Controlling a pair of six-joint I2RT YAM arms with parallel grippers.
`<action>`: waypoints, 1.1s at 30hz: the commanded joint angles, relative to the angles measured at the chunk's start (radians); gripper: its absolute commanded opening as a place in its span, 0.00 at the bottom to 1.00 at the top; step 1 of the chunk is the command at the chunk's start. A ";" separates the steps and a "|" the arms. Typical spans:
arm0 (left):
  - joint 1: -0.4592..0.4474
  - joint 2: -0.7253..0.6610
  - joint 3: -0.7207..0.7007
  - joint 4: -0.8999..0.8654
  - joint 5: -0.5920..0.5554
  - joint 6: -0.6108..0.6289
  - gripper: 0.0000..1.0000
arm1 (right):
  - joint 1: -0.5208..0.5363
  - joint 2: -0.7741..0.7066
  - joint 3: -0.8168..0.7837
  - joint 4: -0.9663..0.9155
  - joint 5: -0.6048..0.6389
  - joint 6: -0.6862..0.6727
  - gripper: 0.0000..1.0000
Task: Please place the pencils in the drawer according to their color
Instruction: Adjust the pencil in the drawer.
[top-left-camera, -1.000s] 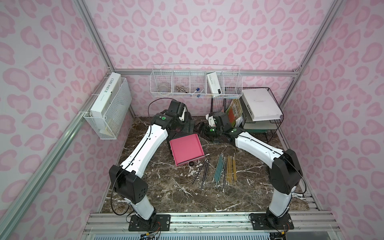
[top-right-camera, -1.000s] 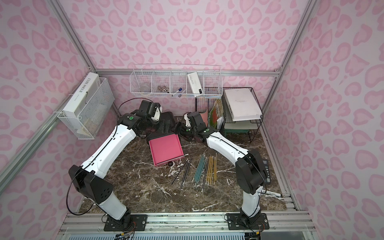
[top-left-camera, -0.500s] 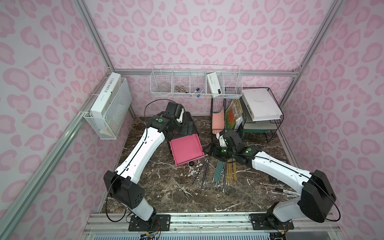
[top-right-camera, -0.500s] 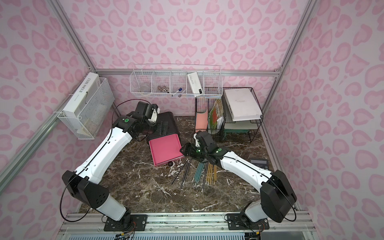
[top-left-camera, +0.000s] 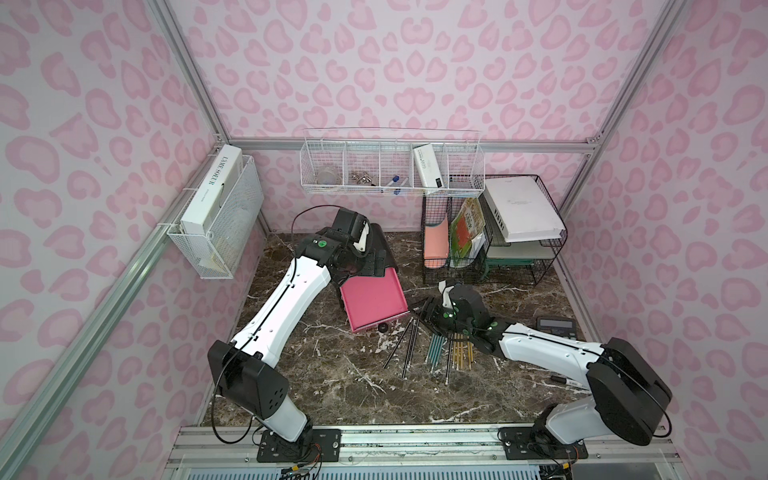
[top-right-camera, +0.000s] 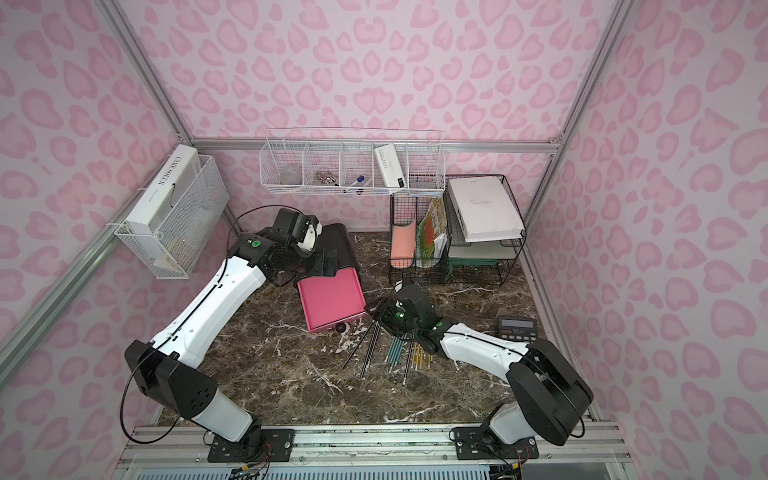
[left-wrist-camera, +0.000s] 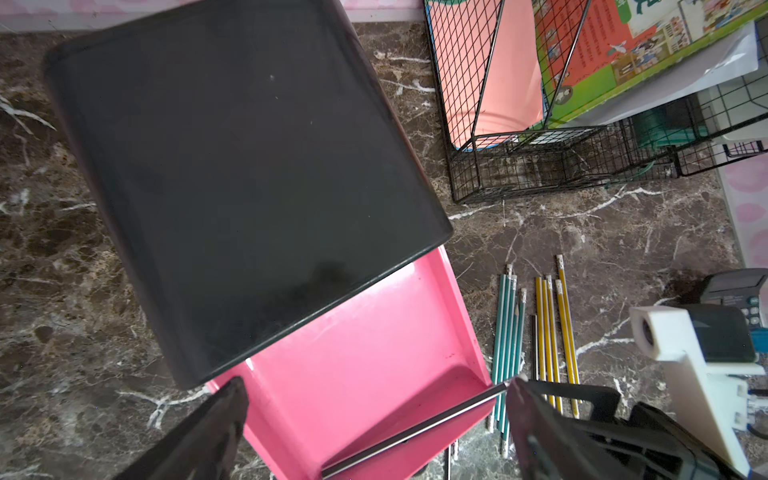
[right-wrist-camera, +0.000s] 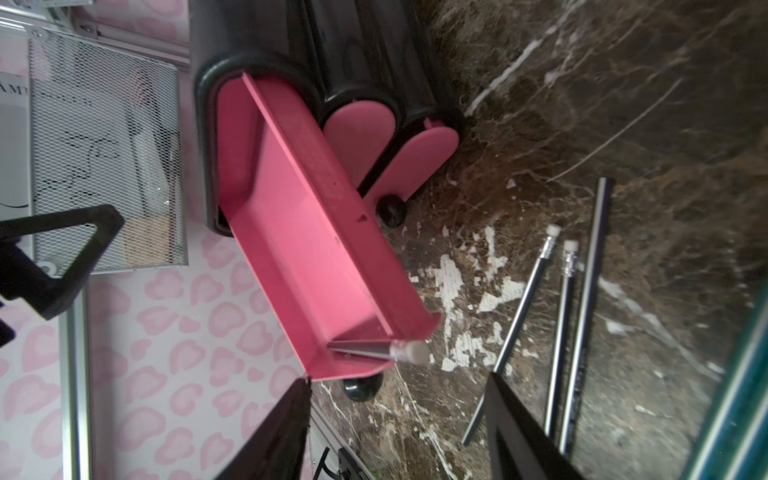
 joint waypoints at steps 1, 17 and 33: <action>0.002 -0.015 -0.018 0.029 0.024 -0.001 0.97 | 0.006 0.029 0.004 0.119 0.025 0.063 0.52; 0.001 -0.033 -0.039 0.049 0.029 0.004 0.97 | 0.006 0.095 0.086 0.090 0.034 0.044 0.33; 0.002 -0.036 -0.046 0.062 0.023 0.004 0.97 | -0.014 0.150 0.170 0.042 0.009 -0.011 0.05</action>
